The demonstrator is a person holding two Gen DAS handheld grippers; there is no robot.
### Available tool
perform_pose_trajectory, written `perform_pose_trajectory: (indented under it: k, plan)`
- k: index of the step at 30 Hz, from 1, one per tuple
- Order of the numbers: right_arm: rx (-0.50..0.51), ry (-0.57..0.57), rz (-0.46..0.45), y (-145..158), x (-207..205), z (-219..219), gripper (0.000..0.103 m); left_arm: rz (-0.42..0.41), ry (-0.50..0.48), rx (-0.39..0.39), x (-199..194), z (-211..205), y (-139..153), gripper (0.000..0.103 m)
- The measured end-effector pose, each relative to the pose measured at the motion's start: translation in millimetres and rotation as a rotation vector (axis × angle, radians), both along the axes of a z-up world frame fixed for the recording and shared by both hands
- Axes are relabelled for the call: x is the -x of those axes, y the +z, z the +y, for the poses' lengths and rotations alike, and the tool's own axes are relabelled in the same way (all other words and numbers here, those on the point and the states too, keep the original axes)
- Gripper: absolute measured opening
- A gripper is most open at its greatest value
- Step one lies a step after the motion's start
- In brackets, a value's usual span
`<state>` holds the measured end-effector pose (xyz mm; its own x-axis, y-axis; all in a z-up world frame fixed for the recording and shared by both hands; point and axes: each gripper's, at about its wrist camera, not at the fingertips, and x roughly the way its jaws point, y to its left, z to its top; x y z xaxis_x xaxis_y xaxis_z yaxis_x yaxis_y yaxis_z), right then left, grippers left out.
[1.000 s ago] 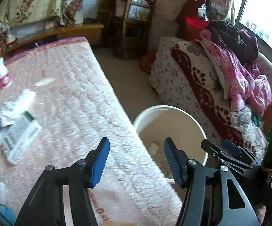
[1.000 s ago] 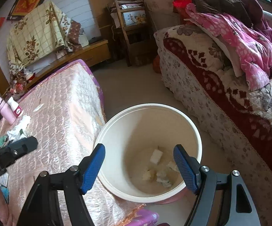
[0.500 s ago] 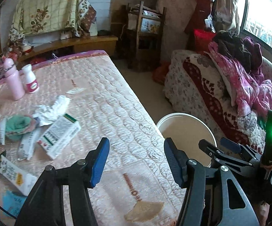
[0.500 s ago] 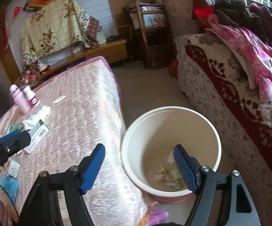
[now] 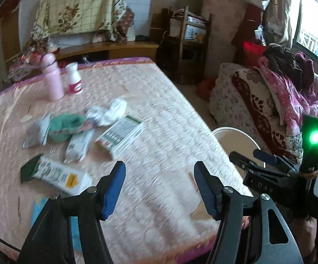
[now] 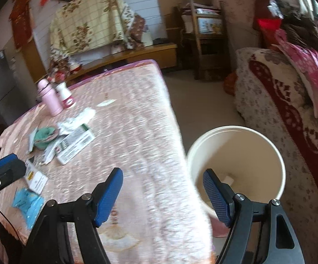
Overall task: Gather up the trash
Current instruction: 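Move both open tools back toward the trash on the bed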
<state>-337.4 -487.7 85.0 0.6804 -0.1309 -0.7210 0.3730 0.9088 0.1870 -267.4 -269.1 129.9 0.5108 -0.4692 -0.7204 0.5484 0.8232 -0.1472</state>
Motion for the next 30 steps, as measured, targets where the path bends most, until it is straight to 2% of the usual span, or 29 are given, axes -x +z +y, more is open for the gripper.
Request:
perform_pose_trajectory:
  k: [4,10,16,19,23,26,30]
  plan:
    - [-0.006,0.053,0.002,1,-10,25,0.078,0.029,0.034,-0.015,2,25,-17,0.065]
    - [0.002,0.128,0.002,5,-23,59,0.079,0.183,0.033,0.028,4,50,-65,0.065]
    - [0.024,0.196,0.013,7,-37,90,0.079,0.208,0.041,-0.015,10,68,-84,0.065]
    - [0.019,0.247,0.024,6,-48,109,0.079,0.210,0.102,-0.049,3,95,-89,0.065]
    - [0.010,0.310,0.026,4,-59,131,0.079,0.221,0.223,-0.069,-14,150,-91,0.065]
    - [-0.009,0.361,0.028,2,-69,148,0.079,0.212,0.301,-0.075,-22,187,-84,0.065]
    - [-0.044,0.447,0.037,-4,-84,173,0.079,0.188,0.337,-0.053,-24,214,-64,0.065]
